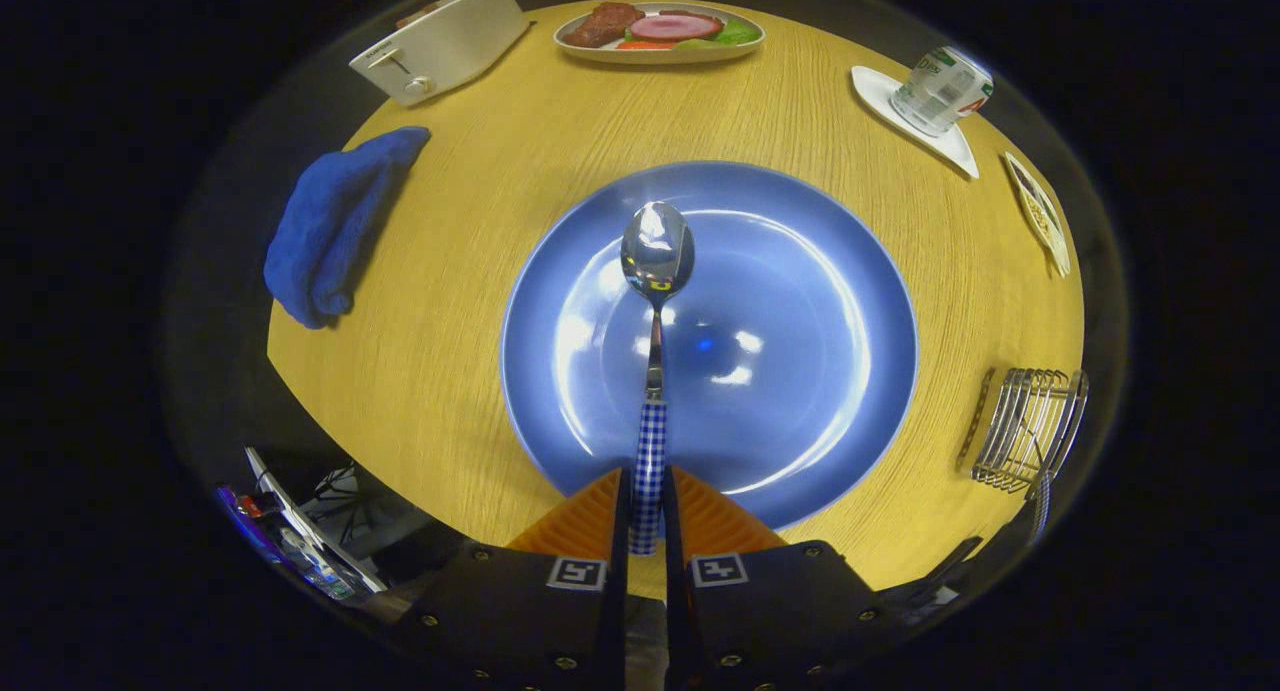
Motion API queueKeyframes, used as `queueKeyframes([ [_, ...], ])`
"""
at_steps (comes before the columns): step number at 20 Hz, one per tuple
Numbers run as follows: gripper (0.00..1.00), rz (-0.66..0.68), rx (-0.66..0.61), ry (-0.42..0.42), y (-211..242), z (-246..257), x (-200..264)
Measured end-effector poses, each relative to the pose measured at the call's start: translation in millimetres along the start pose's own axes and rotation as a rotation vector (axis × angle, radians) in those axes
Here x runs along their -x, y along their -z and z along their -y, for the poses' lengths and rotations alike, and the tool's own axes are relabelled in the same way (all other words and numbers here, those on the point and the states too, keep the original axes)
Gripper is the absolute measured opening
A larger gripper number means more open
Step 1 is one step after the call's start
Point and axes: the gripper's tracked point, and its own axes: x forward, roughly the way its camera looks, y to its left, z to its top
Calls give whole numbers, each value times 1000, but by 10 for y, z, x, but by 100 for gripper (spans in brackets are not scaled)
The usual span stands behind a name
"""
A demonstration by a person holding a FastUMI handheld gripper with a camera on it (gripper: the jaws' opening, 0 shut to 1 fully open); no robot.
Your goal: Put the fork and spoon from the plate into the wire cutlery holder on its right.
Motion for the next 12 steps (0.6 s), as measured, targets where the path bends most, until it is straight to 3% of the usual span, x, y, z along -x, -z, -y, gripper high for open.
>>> queueKeyframes([
  [1,5,-31,18,0,175,-27,230],
  [4,5,-53,75,-9,231,29,247],
  [7,5,-73,149,46,295,229,435],
  [12,5,-97,111,39,390,460,713],
])
